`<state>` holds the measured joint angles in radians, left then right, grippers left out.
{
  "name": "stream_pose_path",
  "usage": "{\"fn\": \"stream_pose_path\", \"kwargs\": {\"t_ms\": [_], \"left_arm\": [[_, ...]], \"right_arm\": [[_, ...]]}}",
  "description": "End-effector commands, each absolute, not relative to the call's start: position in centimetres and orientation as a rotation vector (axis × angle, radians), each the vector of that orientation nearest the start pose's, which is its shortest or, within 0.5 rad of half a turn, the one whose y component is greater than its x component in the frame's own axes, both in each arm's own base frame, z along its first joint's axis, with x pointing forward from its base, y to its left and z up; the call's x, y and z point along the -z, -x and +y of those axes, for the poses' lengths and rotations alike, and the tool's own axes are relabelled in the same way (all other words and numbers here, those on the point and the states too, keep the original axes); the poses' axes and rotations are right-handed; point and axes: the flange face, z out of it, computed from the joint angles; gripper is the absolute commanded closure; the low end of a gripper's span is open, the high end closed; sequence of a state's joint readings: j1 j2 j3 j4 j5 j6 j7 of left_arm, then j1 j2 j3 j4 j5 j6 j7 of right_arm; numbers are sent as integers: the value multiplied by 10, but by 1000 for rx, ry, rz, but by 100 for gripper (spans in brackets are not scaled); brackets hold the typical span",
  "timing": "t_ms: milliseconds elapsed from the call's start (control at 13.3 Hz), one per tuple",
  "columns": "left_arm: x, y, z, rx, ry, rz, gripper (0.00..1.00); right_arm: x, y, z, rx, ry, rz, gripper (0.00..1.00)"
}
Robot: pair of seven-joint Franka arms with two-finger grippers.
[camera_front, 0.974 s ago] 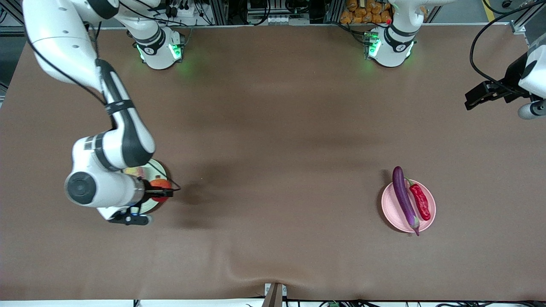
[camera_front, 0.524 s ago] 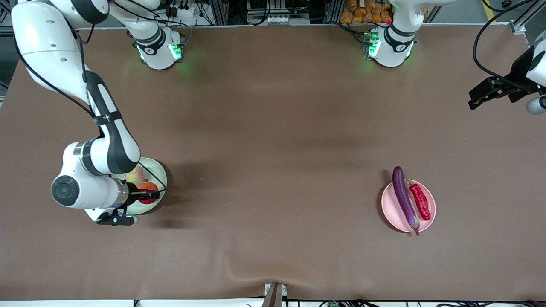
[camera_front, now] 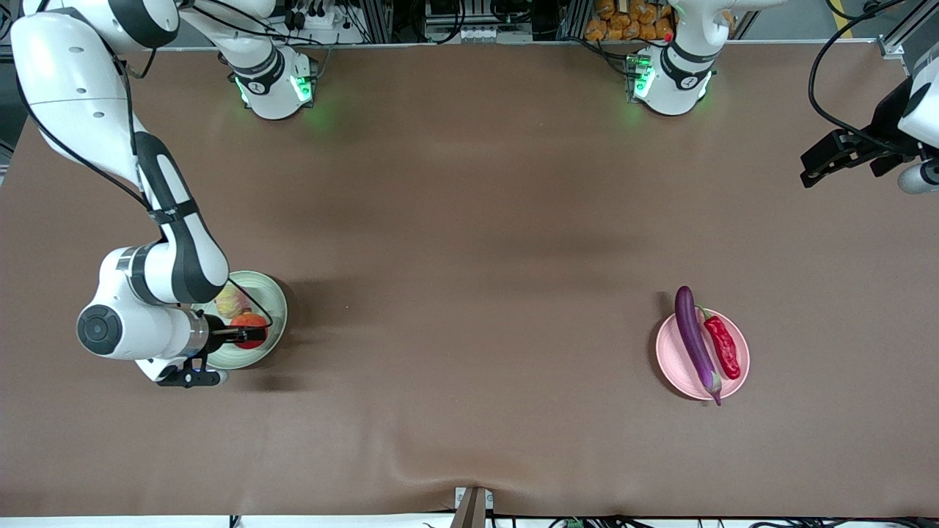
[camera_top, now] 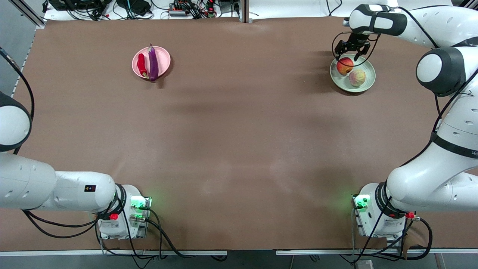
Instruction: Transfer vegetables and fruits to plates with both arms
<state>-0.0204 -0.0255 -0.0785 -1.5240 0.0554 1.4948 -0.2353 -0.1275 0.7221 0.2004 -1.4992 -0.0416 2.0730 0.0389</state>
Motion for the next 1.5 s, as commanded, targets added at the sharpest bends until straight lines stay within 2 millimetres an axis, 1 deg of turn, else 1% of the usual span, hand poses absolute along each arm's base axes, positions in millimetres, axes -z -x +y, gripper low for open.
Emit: {"fn": "stream_pose_path", "kwargs": {"t_ms": [0, 150, 300, 375, 524, 599, 749, 824, 899, 974, 1049, 1124, 1199, 1273, 1348, 1423], "left_arm": [[-656, -539, -44, 8, 3099, -174, 0], [-655, -538, -45, -1, 3099, -152, 0], [-657, -538, -45, 6, 3100, -152, 0], [-656, -538, -46, 3, 3100, -147, 0], [-657, -537, -45, 6, 3100, -150, 0], [-659, -537, -45, 10, 3100, -150, 0], [-659, -537, -45, 12, 3102, -150, 0], [-659, -537, -44, 10, 3101, -152, 0], [-659, -536, -45, 10, 3103, -152, 0], [-660, -536, -44, 12, 3103, -152, 0], [-661, -535, -44, 15, 3101, -152, 0], [-662, -535, -43, 17, 3101, -155, 0], [-665, -534, -47, 27, 3101, -171, 0], [-668, -532, -50, 35, 3102, -162, 0], [-669, -531, -51, 37, 3104, -160, 0], [-671, -529, -51, 30, 3103, -151, 0]], "right_arm": [[-289, -709, 35, -95, 3036, -52, 0], [-333, -726, 29, 28, 3023, -37, 0], [-374, -725, 18, -57, 3020, -23, 0], [-400, -725, 13, -90, 3023, -23, 0], [-443, -718, 5, -177, 3034, -22, 0], [-473, -710, 7, -165, 3046, -33, 0], [-536, -693, 20, -56, 3056, -50, 0], [-562, -680, 38, -39, 3077, -85, 0], [-577, -667, 49, -64, 3103, -114, 0], [-602, -649, 52, -79, 3114, -121, 0], [-628, -632, 55, -61, 3125, -83, 0], [-643, -615, 56, -68, 3134, -65, 0], [-650, -601, 57, -68, 3145, -74, 0], [-652, -589, 56, -73, 3158, -75, 0], [-652, -581, 49, -76, 3165, -57, 0], [-648, -575, 35, -80, 3166, -70, 0]]}}
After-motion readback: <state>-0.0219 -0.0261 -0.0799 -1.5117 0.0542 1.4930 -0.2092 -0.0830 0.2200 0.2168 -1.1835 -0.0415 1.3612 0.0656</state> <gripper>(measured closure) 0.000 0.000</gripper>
